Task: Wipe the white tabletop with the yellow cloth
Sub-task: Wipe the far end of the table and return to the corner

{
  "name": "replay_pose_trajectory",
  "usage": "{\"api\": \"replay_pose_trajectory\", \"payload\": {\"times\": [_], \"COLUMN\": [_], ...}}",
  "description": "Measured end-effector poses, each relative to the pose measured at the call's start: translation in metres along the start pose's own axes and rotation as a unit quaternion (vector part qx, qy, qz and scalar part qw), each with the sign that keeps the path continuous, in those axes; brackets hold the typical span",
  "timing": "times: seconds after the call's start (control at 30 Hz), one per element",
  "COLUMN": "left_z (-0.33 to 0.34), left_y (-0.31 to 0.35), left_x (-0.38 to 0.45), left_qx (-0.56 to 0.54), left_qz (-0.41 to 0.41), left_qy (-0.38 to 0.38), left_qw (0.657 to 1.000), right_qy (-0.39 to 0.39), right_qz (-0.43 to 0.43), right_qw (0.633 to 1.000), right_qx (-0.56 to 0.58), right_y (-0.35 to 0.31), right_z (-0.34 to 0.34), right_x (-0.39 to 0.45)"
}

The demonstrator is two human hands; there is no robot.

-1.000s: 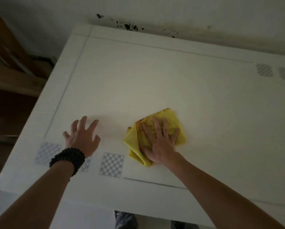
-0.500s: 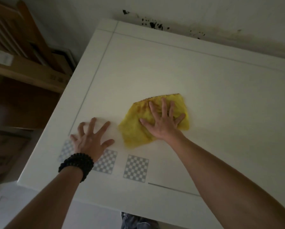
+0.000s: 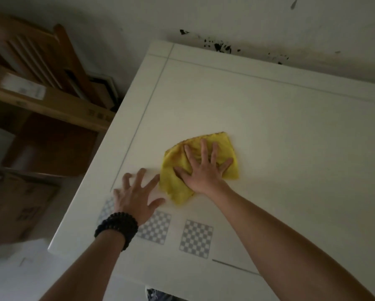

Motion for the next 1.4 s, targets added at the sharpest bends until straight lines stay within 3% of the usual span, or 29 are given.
{"api": "replay_pose_trajectory", "payload": {"times": [0.1,0.23,0.4,0.63,0.73,0.87,1.03,1.27,1.4], "left_z": [-0.007,-0.004,0.017,0.017,0.015,0.011,0.009,0.003,0.003], "left_y": [-0.017,-0.073,-0.087,-0.091,-0.092,-0.118,-0.164,-0.181,-0.176], "left_x": [0.007,0.017,0.02,0.022,0.019,0.004,-0.043,-0.076,-0.094], "left_qx": [0.01,0.02,0.024,-0.005,-0.017,0.007,0.034,-0.014,-0.021], "left_qz": [0.041,-0.007,0.026,0.029,0.056,0.129,0.133,0.128,0.143], "left_qy": [-0.021,-0.067,-0.14,-0.118,-0.111,-0.134,-0.13,-0.12,-0.089], "left_qw": [0.999,0.998,0.989,0.993,0.992,0.983,0.982,0.984,0.986], "right_qy": [0.008,0.005,0.006,0.04,0.053,0.013,0.013,0.002,-0.015], "right_qz": [-0.001,-0.021,0.006,0.049,0.058,0.127,0.185,0.234,0.21], "right_qw": [1.0,0.999,1.0,0.998,0.997,0.99,0.975,0.956,0.963], "right_qx": [-0.016,-0.03,-0.024,0.001,0.009,0.065,0.124,0.179,0.17], "right_y": [-0.011,-0.026,-0.055,-0.093,-0.097,-0.118,-0.169,-0.226,-0.231], "right_z": [0.006,0.036,0.045,0.018,0.031,0.065,0.098,0.138,0.133], "right_x": [-0.005,-0.063,-0.066,0.002,-0.025,-0.067,-0.114,-0.158,-0.16]}}
Point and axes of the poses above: each hand's wrist, its own x-axis towards the middle knuckle, its own z-axis out of the palm, y = z × x, the point moved 10 cm from there along x, towards the middle knuckle, and after that the axes turned 2 degrees about y, right-handed, at the moved point
